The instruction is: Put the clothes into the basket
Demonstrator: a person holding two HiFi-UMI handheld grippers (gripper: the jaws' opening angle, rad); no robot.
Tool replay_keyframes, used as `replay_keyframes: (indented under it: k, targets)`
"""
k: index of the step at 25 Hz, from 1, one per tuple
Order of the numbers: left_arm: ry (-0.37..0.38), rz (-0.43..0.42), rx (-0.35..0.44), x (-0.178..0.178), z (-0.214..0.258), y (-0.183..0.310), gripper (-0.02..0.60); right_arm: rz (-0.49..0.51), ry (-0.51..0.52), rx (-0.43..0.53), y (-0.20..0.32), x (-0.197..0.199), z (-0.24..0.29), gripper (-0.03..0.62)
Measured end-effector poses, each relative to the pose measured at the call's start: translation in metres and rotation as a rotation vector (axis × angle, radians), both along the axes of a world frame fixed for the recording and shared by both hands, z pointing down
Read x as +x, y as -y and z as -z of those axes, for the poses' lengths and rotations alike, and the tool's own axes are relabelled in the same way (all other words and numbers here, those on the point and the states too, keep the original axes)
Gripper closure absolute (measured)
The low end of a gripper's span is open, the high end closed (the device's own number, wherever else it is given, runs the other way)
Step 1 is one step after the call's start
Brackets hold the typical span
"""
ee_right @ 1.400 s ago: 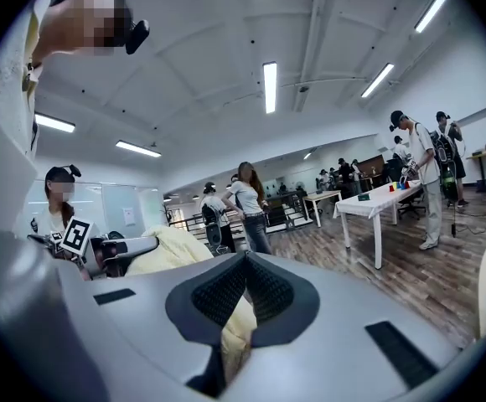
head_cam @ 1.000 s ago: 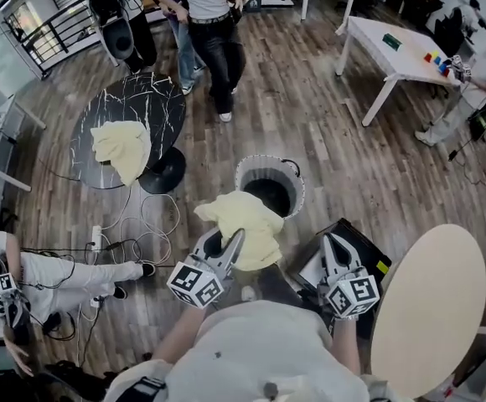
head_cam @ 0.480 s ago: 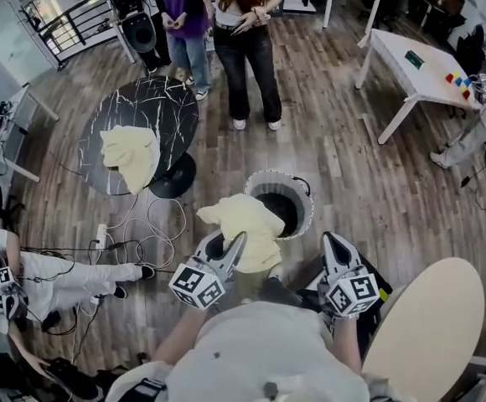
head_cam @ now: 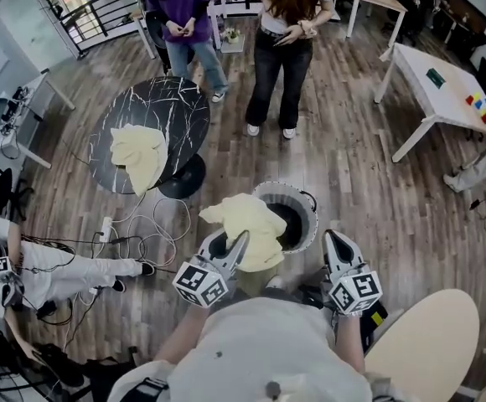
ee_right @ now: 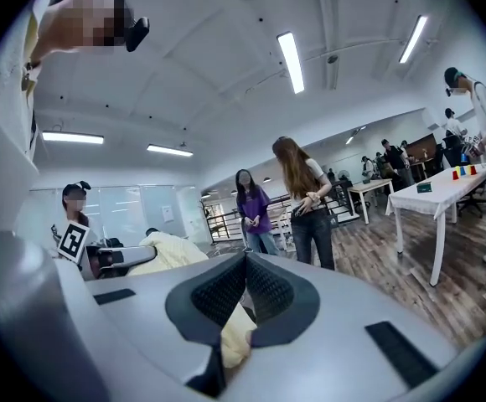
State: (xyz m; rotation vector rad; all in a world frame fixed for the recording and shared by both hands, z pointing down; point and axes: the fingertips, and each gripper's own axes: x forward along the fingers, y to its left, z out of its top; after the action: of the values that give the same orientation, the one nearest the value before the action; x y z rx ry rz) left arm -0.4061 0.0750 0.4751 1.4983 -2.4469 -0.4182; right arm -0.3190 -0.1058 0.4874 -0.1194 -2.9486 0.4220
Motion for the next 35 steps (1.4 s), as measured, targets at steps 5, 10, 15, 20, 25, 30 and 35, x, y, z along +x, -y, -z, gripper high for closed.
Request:
replay_keyframes:
  k: [5,10,15,20,25,30,35]
  targets:
    - [0.001,0.016,-0.004,-0.012,-0.008,0.025,0.456,0.015,0.002,0.013,0.027,-0.011,-0.003,0.585]
    - [-0.009,-0.012,-0.025,-0.020,-0.015,0.054,0.456,-0.022,-0.007,0.005,0.055,-0.009,-0.005,0.585]
    - [-0.020,-0.076,-0.041,-0.035,-0.025,0.078,0.456,-0.089,-0.015,-0.002,0.075,-0.009,-0.008,0.585]
    - [-0.038,-0.161,-0.046,-0.055,-0.035,0.097,0.456,-0.170,-0.026,-0.007,0.089,-0.018,-0.012,0.585]
    - [-0.046,-0.276,-0.079,-0.080,-0.045,0.111,0.454,-0.261,-0.023,-0.012,0.088,-0.039,-0.007,0.585]
    - [-0.052,-0.382,-0.114,-0.110,-0.057,0.118,0.454,-0.334,-0.034,-0.010,0.078,-0.068,-0.003,0.585]
    - [-0.056,-0.479,-0.170,-0.135,-0.076,0.126,0.454,-0.396,-0.042,-0.013,0.073,-0.092,-0.004,0.585]
